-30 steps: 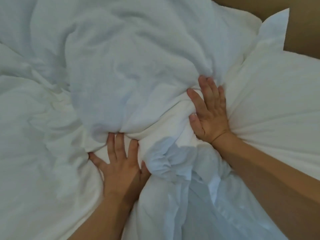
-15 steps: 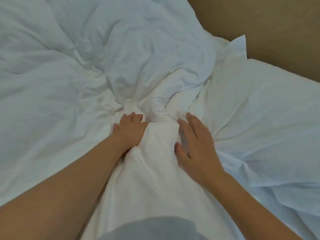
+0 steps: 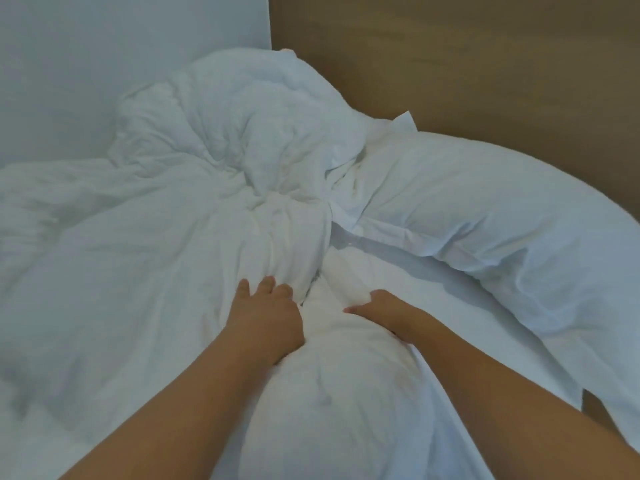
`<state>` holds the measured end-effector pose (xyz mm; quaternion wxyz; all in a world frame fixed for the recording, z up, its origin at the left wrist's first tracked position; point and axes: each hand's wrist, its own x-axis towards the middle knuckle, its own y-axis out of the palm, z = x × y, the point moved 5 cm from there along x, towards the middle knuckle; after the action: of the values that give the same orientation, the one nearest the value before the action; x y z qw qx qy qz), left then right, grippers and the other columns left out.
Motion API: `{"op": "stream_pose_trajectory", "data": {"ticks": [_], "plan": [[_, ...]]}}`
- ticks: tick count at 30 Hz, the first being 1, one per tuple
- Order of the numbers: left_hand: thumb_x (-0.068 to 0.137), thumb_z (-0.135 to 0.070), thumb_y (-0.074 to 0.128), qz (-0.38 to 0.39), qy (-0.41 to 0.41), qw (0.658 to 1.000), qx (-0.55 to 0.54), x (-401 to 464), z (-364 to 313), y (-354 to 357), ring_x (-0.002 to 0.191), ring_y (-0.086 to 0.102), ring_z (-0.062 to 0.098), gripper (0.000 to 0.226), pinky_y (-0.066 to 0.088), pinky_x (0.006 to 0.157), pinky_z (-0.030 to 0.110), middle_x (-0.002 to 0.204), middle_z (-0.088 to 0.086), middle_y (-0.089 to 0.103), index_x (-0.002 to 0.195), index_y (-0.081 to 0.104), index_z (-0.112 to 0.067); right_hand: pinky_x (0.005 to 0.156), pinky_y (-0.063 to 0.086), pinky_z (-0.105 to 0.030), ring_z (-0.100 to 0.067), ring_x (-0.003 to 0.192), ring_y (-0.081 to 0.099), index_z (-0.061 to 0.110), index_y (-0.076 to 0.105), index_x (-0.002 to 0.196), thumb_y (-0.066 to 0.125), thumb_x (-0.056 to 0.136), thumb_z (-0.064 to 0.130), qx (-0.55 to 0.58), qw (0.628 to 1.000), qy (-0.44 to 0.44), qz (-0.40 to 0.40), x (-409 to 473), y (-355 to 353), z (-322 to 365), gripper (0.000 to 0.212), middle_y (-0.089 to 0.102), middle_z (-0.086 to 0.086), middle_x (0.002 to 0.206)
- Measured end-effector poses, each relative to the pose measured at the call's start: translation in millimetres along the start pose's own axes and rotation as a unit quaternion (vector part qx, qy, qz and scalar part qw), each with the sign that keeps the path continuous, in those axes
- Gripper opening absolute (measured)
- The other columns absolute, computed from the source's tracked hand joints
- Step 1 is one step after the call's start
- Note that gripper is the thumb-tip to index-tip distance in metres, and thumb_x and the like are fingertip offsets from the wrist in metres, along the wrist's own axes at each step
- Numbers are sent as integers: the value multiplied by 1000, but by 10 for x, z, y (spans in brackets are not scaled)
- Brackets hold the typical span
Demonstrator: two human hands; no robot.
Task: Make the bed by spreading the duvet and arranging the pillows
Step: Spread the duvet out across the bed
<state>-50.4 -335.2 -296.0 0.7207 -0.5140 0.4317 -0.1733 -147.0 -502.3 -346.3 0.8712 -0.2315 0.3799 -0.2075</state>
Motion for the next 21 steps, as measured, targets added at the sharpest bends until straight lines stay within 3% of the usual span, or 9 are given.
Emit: {"op": "stream_pose_trajectory", "data": {"ticks": [2,4,7,10,13,16,18,20,21], "plan": [[92,-33,35,12,-1,999,-38,-349,-100,-100,137,27,27,44,16,115,50,142,7,42,128,51,-13,79,51,-39,-27,93,61,8,55,101,71,77,30,48,997,-59,-28,-352,-125,209,36,63,-12,107],[83,-59,38,36,-8,991,-129,-723,-223,-186,125,40,27,47,26,108,45,126,6,53,104,57,-21,81,53,-42,-31,90,65,6,61,91,73,69,24,80,985,-129,-81,-657,-457,502,31,67,-13,94],[55,-97,31,-6,-21,989,-145,-1105,-459,-412,136,32,25,109,13,113,49,148,1,38,136,43,-25,74,49,-34,-27,80,61,9,58,79,72,76,7,183,953,-216,-109,-1253,-1143,1028,15,61,-9,82],[66,-95,25,-147,-52,968,-198,-1233,-679,-942,132,38,30,99,13,112,53,142,4,45,138,42,-28,58,52,-27,-26,68,62,4,61,79,67,78,0,264,914,-262,-164,-1867,-1961,1370,8,62,-14,79],[98,-56,29,-425,12,881,-208,-1379,-979,-1852,102,57,33,41,36,96,44,104,8,66,97,55,-24,44,52,-24,-22,67,66,8,63,80,68,81,3,379,847,-263,-264,-2309,-3012,1385,7,63,-8,77],[101,-37,35,-635,66,739,-213,-1523,-1372,-2626,76,53,34,27,33,66,37,77,6,58,81,42,-21,57,59,-36,-22,69,70,7,68,99,67,79,7,470,766,-315,-304,-2577,-3836,1165,21,67,-9,83],[100,-38,32,-602,74,763,-222,-1226,-1659,-2719,92,55,34,21,38,80,42,95,6,62,94,44,-21,75,58,-37,-21,75,71,12,64,100,64,74,14,480,778,-294,-280,-2427,-3984,759,25,67,-5,88],[96,-49,26,-454,37,864,-214,-741,-1944,-2285,128,41,31,41,20,108,58,139,4,46,129,39,-28,88,53,-37,-23,92,69,11,61,107,61,67,20,456,825,-204,-265,-2032,-3846,138,41,68,-5,102],[93,-58,23,-374,15,912,-169,-538,-2091,-1919,138,28,29,54,7,111,63,152,2,30,142,26,-34,89,49,-34,-25,103,65,8,58,116,61,66,20,409,858,-142,-275,-1830,-3710,-219,51,66,-9,113]]}}
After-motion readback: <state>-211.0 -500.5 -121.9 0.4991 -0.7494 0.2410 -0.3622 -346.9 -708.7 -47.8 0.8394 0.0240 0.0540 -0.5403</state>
